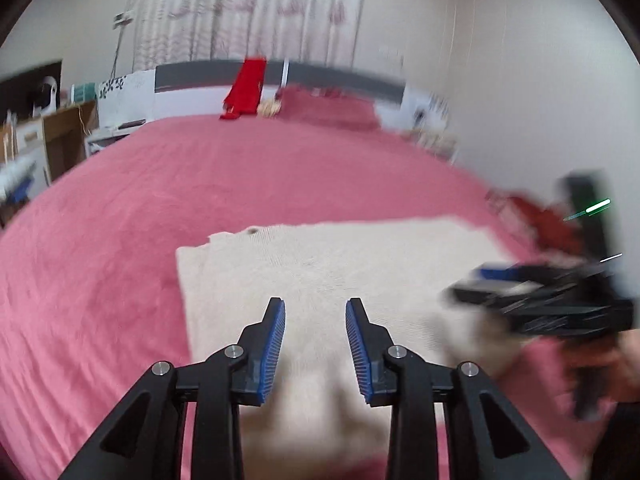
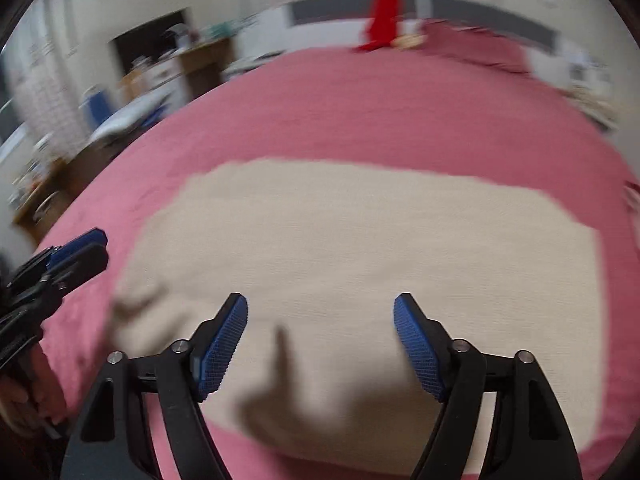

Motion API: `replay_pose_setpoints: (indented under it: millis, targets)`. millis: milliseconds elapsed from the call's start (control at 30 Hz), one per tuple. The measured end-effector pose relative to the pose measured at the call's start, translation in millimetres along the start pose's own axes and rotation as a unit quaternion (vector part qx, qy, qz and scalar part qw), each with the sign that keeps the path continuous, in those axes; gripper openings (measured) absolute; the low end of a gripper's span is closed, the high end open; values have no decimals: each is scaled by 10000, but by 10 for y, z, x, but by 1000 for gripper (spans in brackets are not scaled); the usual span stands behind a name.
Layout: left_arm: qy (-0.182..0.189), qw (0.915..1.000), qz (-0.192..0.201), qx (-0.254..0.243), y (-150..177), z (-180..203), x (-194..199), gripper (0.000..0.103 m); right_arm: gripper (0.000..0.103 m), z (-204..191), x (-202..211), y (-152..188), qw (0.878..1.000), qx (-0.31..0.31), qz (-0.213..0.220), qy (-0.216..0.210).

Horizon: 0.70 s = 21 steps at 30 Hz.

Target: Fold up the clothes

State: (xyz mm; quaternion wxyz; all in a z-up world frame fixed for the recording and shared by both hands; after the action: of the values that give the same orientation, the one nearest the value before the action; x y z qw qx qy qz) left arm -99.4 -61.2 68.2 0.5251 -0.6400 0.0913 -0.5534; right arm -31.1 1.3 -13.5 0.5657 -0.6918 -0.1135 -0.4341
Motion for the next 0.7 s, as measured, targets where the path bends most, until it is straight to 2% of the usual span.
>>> replay_pose_setpoints:
  millis: [67, 133, 167, 233, 300, 433, 533, 600, 633, 667, 700]
  targets:
    - [-404, 9983, -427, 15, 36, -52, -290, 31, 66, 243, -48, -47, 9999, -52, 17, 93]
    - [-940, 9913, -898, 208, 110, -206, -607, 32, 66, 454, -122, -77, 9998, -36, -8, 190]
    - [-971, 9890, -1042, 406, 171, -316, -711, 37, 66, 515, -195, -70, 9996, 68, -78, 244]
    - [-648, 9919, -837, 697, 228, -435, -684, 37, 66, 638, -342, -57, 9988, 276, -219, 351]
    - [-531, 9941, -781, 536, 289, -464, -635, 37, 66, 849, -519, -42, 9980, 268, -378, 433]
    - [-597, 9945, -852, 141, 285, -401, -575, 38, 66, 1412, -585, -51, 9972, -360, -285, 586]
    - [-703, 9947, -622, 413, 229, -473, -361, 38, 66, 1769, -487, -61, 9921, -769, -290, 949]
    - [-781, 9941, -260, 705, 196, -496, -200, 38, 67, 2022, -308, -68, 9865, -1461, -162, 716]
    - [-811, 9926, -75, 896, 210, -564, -83, 38, 72, 2127, -199, -51, 9828, -1769, -101, 529]
    - [-841, 9905, 111, 1087, 225, -632, 35, 38, 83, 2212, -74, -15, 9785, -2043, -42, 278]
    - [-884, 9884, 67, 1232, 288, -695, 78, 38, 84, 2271, 24, 40, 9756, -2195, -51, 96]
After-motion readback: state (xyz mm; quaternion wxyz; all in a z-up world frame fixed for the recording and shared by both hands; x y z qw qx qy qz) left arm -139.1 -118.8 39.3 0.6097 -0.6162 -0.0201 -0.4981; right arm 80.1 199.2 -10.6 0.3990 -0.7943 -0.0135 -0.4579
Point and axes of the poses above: each gripper's, at about its wrist camera, not at the fingertips, and x roughly against the way its jaws point, z to its right, y to its underside, the point moved 7 cm from there along -x, roughly the way its jaws point, and after that the axes turned 10 degrees about y, right-handed, at the moved point
